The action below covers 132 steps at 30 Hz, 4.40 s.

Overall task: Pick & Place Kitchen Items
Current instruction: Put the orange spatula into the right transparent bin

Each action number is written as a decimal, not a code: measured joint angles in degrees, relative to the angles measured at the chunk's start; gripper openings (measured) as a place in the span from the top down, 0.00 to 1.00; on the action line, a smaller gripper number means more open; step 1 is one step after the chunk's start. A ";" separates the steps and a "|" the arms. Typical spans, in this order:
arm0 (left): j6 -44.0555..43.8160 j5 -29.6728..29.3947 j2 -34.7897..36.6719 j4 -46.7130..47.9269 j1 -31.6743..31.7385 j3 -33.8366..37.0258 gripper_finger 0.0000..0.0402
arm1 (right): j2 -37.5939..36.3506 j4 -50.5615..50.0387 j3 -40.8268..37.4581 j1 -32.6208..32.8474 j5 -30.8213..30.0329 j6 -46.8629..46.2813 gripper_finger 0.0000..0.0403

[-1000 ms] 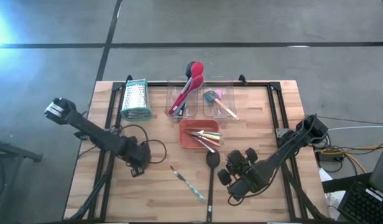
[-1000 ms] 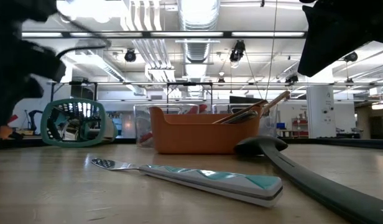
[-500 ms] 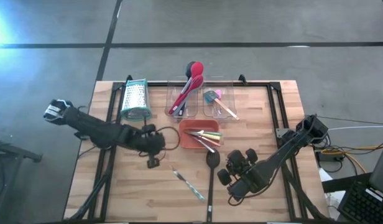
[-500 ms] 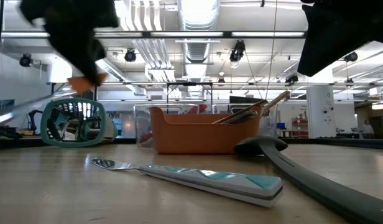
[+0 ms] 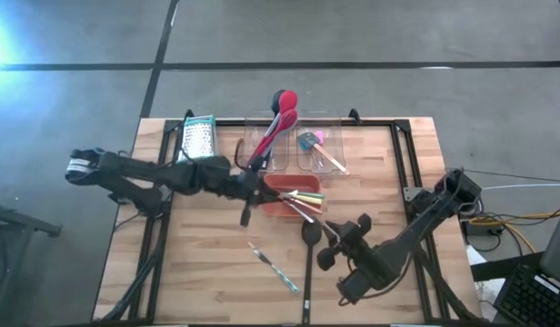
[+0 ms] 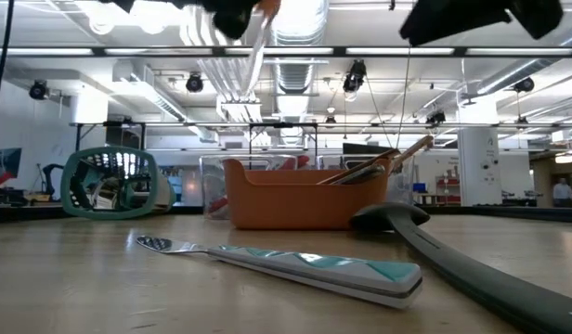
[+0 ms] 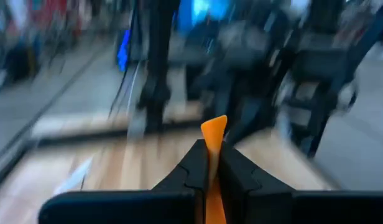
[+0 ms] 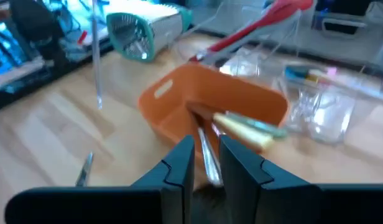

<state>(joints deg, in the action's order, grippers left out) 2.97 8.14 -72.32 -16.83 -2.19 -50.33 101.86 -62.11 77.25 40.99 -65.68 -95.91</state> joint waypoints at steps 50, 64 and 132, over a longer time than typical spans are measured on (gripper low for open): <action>5.38 21.15 -18.42 -19.30 4.43 -16.60 0.95 | -0.13 5.69 10.08 -6.18 -4.36 17.16 0.62; 4.54 21.01 -18.94 -17.81 4.46 -17.08 0.94 | -0.13 5.74 10.50 -6.11 -3.69 18.74 0.97; 13.69 -21.13 20.08 35.88 8.98 -16.83 0.34 | 8.92 -0.96 14.70 -76.16 76.50 69.26 0.97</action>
<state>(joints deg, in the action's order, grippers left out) 16.66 -12.99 -52.24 19.05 6.79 -67.16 110.78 -63.08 91.96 -35.17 10.82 -26.65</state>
